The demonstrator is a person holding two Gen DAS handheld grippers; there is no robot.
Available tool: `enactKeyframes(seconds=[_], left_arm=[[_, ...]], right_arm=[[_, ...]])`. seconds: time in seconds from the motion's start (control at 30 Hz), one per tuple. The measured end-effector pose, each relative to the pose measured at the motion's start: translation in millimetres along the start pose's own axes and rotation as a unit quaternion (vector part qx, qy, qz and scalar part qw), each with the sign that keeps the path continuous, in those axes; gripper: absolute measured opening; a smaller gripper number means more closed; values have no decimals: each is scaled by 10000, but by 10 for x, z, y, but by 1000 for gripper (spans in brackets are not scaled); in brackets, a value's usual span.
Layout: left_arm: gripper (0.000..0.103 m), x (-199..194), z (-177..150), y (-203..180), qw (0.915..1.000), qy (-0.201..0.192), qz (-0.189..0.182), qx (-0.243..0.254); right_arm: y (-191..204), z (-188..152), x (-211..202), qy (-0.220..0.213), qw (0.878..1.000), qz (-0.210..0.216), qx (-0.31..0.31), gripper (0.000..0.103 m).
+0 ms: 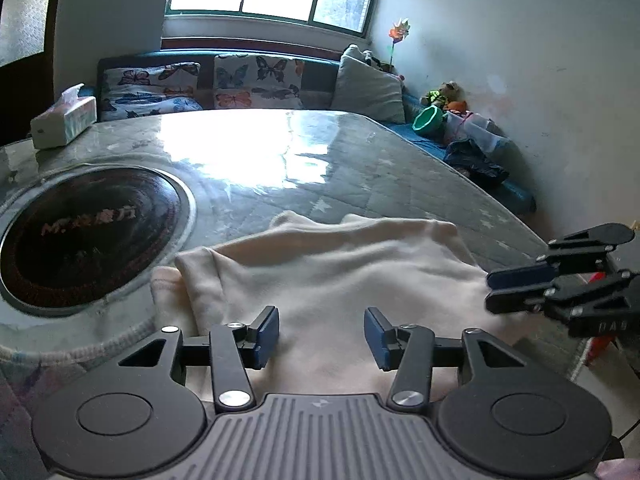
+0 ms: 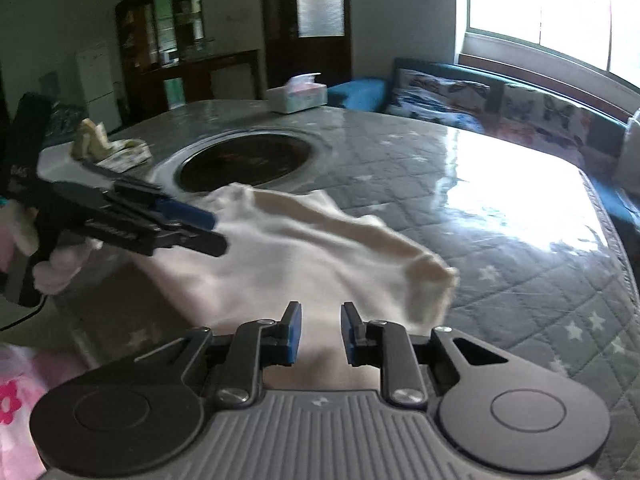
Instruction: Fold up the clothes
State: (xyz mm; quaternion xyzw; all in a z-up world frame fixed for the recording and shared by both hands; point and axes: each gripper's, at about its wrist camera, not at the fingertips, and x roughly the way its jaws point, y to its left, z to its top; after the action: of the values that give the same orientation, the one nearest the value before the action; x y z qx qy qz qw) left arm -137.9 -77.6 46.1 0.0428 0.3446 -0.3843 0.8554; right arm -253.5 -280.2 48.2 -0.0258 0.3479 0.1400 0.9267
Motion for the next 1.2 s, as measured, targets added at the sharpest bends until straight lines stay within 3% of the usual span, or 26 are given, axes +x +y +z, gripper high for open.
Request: enactKeyframes(seconds=[0.13,0.57,0.9,1.0,1.2], left_arm=[[53,-9,-31,-20,10000,35,-18,-2],[71,3,-78,-95,9999,142,-7,8],[81,0,-78,-135,9998,184,-29,2],[85,4,-74,-150,9998,193,-27,-2],[91,17,-74,-171,9998,196,-18,0]], right_arm=[[87,-129,132,148,9999,5,15,22],[153,-249,73,-63,9999,-68,51,29],[210,-207,26,-229,9997,-75,69,42],[225,-165,33,-321,9994,-77,39,51],[229,-230,174,-215,9997,-101,-11,55]])
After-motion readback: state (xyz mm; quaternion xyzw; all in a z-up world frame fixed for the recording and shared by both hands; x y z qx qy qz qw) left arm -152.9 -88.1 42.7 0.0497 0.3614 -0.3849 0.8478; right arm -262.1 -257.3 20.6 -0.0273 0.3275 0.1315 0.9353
